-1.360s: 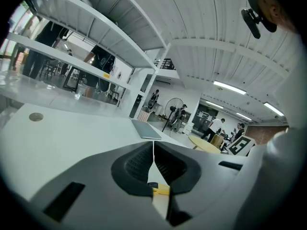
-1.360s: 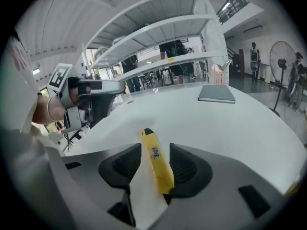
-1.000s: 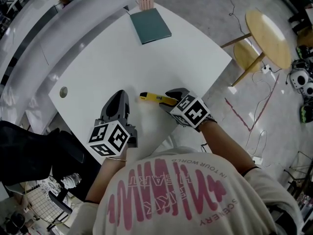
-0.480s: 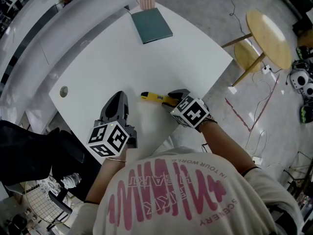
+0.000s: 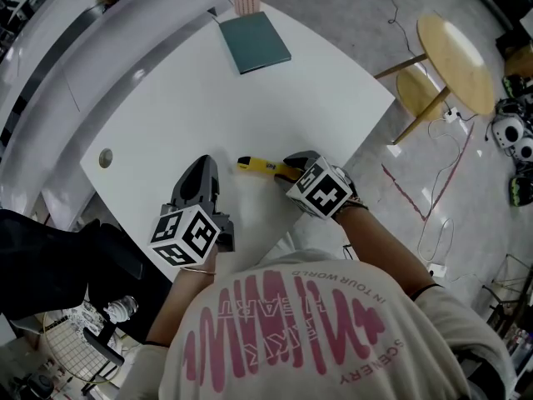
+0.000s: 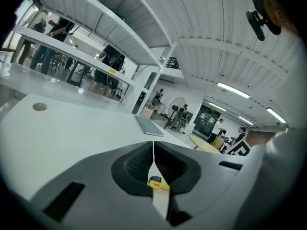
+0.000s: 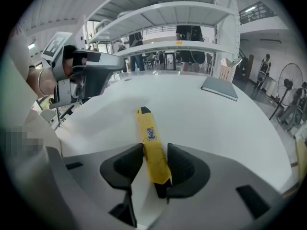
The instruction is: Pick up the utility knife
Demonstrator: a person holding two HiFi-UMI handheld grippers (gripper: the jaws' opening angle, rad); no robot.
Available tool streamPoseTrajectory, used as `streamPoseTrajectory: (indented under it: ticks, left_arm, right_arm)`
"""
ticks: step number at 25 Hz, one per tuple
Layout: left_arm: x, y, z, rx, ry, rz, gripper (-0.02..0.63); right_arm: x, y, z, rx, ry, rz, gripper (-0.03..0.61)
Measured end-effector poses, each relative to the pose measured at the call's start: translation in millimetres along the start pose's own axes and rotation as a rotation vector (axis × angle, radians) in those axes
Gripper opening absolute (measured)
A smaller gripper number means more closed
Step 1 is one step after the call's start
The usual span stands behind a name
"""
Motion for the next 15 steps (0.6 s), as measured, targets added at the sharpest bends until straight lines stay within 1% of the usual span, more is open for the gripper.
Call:
streamPoseTrajectory:
  ticks: [7,11,15]
  left_arm:
    - [0.3,1.5,-0.3,0.0,0.0,0.001,0.027]
    - [1.0,2.0,-1.0,-0.001,0.001,-0.001,0.028]
    - [0.0,4.3,-2.6,0.0,0.0,-0.004,0.027]
  right_arm:
    - [-0.7,-0.5,0.6,0.011,0.016,0.025,0.167]
    - [0.3,-2.2,5.2,0.003,0.03,0.047,0.135]
    - [1.6,-1.5,6.1,0.016,0.019,0.055,0.135]
Point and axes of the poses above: the fingertips, and each gripper's own axes: y backward along the fingers, z to its left, x out of its underside, the point moved 5 cm from there along y, backward along the fingers, and after that the axes turned 14 degrees about -z, right-handed, at the moved point
